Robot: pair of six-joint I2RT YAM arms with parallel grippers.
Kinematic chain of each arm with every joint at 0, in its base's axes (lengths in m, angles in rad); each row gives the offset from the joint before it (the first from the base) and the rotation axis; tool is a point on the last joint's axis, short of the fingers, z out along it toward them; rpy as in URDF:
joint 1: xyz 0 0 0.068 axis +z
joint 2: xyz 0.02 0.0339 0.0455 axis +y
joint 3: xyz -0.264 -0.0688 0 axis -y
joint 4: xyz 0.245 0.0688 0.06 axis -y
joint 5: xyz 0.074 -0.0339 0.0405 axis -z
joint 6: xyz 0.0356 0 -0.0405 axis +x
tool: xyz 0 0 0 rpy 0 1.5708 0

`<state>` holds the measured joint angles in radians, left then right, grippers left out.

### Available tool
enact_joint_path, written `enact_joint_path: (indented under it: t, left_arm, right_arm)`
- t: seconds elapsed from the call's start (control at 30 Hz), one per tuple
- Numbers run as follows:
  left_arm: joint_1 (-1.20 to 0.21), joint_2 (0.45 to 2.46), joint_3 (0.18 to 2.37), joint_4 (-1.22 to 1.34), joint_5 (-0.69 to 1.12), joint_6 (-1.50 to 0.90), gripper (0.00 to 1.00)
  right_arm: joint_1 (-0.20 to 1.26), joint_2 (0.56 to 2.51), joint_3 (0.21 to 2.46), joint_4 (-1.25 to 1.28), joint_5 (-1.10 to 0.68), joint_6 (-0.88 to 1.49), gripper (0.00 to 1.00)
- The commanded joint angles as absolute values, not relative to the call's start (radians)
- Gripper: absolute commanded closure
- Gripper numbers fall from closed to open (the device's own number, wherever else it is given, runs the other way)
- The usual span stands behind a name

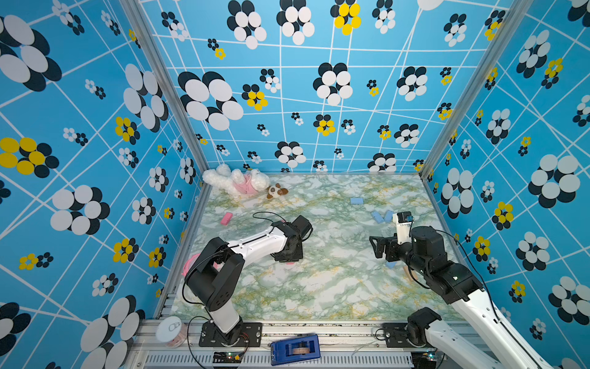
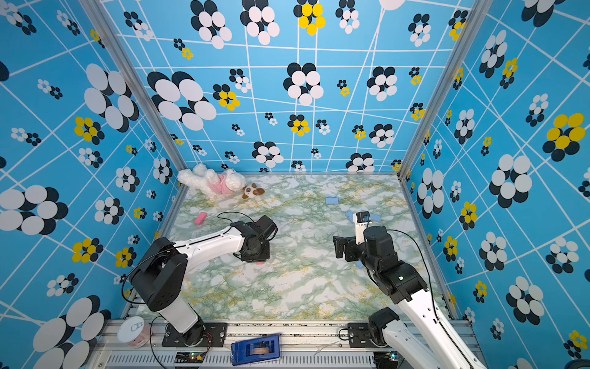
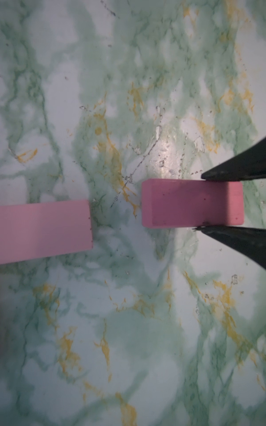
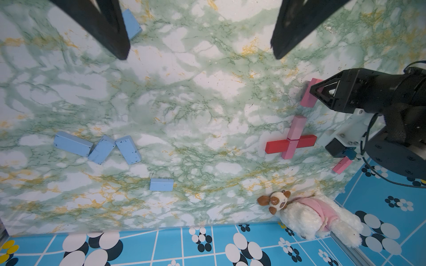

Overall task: Assemble the letter t with building blocks
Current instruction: Assemble the building block at the center of the board.

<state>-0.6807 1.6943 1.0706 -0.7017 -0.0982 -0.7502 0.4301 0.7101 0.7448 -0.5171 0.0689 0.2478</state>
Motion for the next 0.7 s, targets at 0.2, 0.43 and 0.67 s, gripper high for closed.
enact_joint_path:
  t: [0.2,0.43,0.67]
  left_arm:
    - [-0.661,1.729,1.085,-0.685,-0.126,-0.723,0.82]
    - [-0.654,1.754,1.086,-0.676,-0.133,-0.72,0.82]
    - [-0.647,1.755,1.072,-0.673,-0.145,-0.73,0.81]
  right_arm:
    - [0.438,0.698,0.724,-0.524,0.072,0.256,0.01]
    - [0.438,0.693,0.723,-0.526,0.074,0.258,0.01]
    - [0.438,0.689,0.719,-0.525,0.075,0.259,0.01]
